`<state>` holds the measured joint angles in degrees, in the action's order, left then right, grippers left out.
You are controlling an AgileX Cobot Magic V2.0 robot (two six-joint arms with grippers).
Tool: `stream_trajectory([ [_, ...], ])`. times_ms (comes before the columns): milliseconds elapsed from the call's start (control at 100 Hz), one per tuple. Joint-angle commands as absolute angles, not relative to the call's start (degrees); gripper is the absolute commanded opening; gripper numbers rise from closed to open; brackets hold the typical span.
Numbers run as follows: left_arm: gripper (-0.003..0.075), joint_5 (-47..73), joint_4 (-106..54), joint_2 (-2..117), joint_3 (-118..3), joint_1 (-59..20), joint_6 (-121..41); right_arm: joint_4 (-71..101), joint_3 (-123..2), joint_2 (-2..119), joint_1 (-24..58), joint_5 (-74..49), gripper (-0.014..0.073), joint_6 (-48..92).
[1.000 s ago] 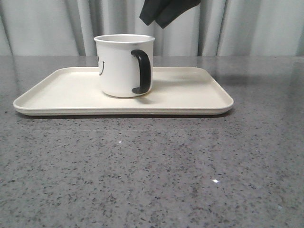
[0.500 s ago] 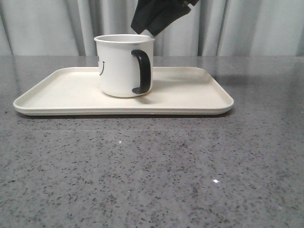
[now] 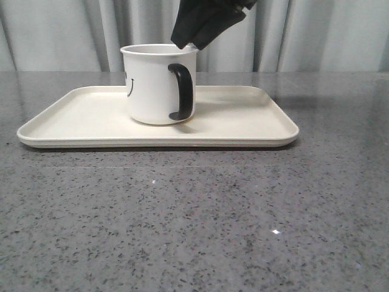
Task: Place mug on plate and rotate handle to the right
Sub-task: 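Grip the mug rim with the right gripper and lift it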
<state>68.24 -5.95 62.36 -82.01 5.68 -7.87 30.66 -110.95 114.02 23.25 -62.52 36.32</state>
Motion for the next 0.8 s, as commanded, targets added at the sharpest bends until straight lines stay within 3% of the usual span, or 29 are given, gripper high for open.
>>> stream_trajectory([
  [0, -0.0020, 65.07, -6.61, 61.54, -83.50, 5.79, -7.43, 32.23, -112.71, 111.57, 23.17, -61.27, 0.0414, 36.52],
  [480, -0.0020, 65.07, -6.61, 61.54, -83.50, 5.79, -7.43, 32.91, -112.71, 114.08, 23.17, -63.74, 0.0388, 36.52],
  [570, -0.0020, 65.07, -6.61, 61.54, -83.50, 5.79, -7.43, 33.03, -112.71, 114.08, 23.17, -64.21, 0.0290, 36.52],
  [790, -0.0020, 65.07, -6.61, 61.54, -83.50, 5.79, -7.43, 33.03, -112.71, 114.08, 23.17, -64.15, -0.0076, 36.52],
])
